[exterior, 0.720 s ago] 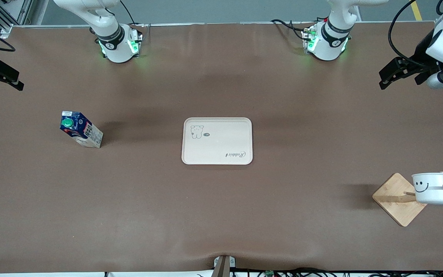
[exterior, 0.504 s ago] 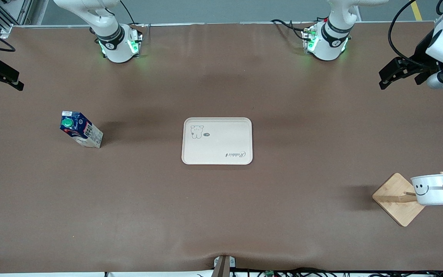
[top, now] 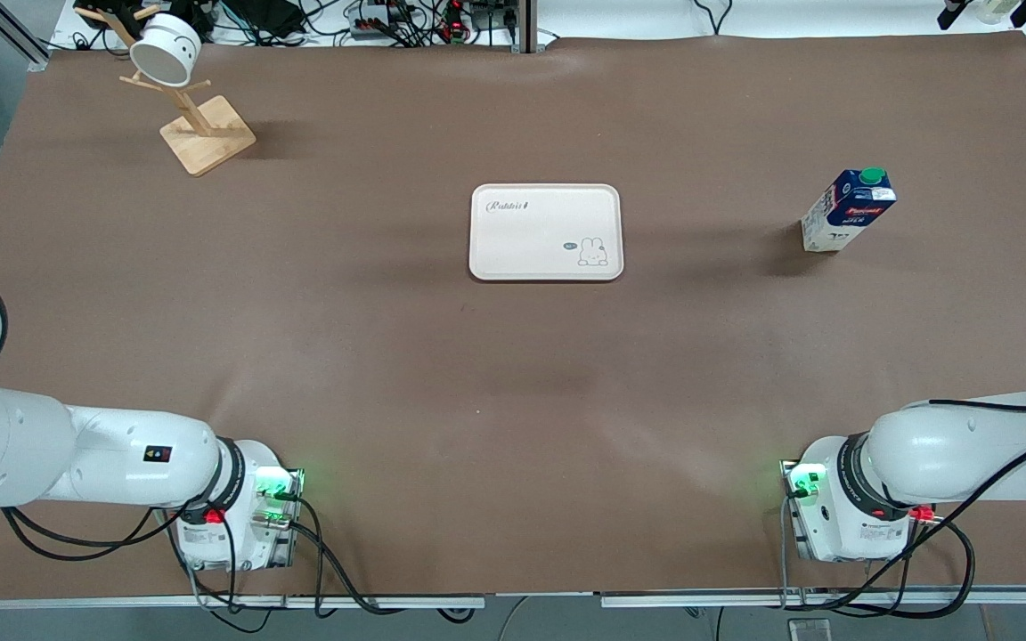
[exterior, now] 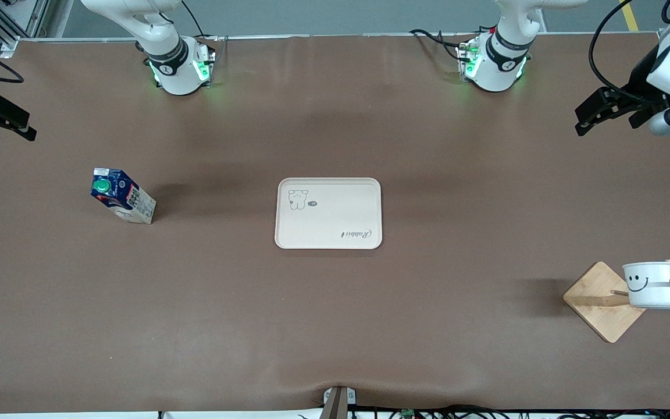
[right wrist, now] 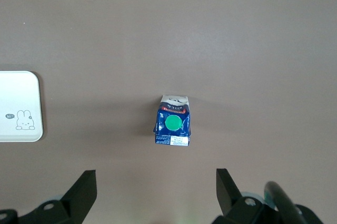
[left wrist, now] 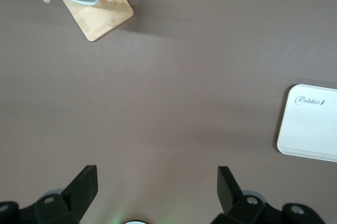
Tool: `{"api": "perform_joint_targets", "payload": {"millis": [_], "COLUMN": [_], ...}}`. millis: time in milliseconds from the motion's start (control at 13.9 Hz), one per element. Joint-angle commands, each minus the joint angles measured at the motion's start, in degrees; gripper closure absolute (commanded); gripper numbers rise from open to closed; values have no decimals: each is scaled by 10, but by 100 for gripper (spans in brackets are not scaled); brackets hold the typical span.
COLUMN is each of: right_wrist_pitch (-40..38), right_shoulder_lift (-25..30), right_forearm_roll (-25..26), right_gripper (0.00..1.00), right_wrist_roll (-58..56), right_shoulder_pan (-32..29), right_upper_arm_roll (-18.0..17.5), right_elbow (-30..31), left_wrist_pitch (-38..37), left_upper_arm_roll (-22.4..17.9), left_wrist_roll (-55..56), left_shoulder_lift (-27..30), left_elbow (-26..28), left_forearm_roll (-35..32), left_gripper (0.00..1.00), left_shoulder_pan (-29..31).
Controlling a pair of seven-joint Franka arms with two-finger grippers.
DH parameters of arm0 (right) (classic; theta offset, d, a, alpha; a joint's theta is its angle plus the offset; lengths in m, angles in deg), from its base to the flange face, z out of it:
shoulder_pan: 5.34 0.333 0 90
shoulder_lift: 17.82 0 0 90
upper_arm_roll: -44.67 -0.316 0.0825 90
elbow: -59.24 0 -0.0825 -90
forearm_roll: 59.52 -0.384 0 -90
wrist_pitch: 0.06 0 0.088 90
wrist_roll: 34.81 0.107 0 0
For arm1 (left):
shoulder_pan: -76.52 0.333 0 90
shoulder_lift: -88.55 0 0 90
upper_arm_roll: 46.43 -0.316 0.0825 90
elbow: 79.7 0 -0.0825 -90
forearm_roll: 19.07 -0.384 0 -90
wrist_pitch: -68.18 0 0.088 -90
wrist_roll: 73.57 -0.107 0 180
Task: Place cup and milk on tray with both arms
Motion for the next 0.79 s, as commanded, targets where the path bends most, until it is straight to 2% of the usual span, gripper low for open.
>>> {"api": "perform_joint_targets", "payload": {"millis": [0,432,720], "right_wrist_pitch": [-7,-5,6], "right_shoulder_lift": [-29,-75,-112], "right_forearm_roll": [11,12,13], "right_gripper": [0,0,0], "right_wrist_roll": [-1,-2,-2], "right_shoulder_pan": [-1,-1,0], "right_upper_arm_roll": [-1,-1,-2], "right_elbow": [-31,-35,-34], "left_wrist_pitch": [-7,24,162], "left_upper_arm_roll": [-1,-2,3], "left_wrist_roll": [-10,-12,60], "left_shoulder_lift": [-16,-16,2], "left_elbow": [-13,9,95], "left_forearm_roll": [-15,-16,-56], "left_gripper": [0,0,0], "left_shoulder_pan": [17,32,65]}}
